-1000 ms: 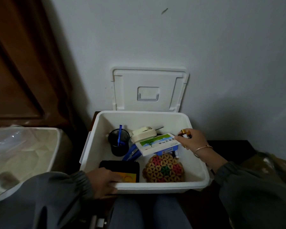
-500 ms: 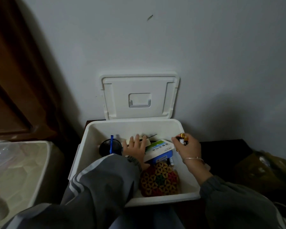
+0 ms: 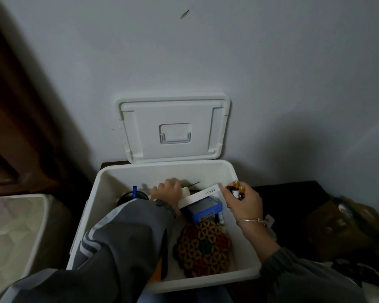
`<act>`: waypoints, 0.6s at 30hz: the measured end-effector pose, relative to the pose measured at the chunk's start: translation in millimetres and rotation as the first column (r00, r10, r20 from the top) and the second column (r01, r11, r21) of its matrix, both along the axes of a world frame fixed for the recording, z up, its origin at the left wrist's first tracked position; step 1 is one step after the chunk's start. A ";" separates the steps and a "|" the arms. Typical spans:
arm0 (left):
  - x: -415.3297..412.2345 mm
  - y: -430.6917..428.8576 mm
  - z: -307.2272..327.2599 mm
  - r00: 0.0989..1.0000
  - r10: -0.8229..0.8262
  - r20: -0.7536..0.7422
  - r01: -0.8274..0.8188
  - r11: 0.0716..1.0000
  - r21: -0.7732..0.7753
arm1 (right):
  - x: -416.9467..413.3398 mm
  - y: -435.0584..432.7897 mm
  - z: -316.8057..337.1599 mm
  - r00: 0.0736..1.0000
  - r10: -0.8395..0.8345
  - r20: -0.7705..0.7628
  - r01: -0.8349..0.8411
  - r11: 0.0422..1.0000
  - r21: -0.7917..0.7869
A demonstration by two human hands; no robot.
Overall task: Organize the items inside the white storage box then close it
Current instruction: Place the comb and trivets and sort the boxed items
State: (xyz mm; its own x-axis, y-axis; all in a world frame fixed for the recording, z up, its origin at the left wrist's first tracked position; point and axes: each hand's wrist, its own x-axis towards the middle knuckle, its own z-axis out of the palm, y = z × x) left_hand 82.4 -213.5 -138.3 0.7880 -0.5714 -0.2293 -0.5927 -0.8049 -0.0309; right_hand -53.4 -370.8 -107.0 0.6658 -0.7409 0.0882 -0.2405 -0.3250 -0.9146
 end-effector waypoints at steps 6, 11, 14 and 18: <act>4.1 -3.3 -1.6 0.994 0.009 -0.113 -0.012 1.000 -0.026 | -1.9 0.5 1.6 1.000 0.007 0.028 -0.007 1.000 -0.003; 6.3 3.7 -9.2 0.998 -0.016 -0.057 0.011 0.996 -0.090 | -2.5 0.9 0.8 0.999 -0.011 0.030 0.010 0.999 0.040; 6.3 2.5 -4.9 0.998 0.001 -0.068 -0.011 0.989 -0.146 | -3.4 0.8 1.8 0.998 -0.029 0.049 0.027 0.999 0.045; 8.5 -4.0 15.9 0.993 0.005 -0.116 -0.034 0.967 -0.254 | -4.5 1.0 4.6 0.994 -0.066 0.086 0.059 0.995 0.082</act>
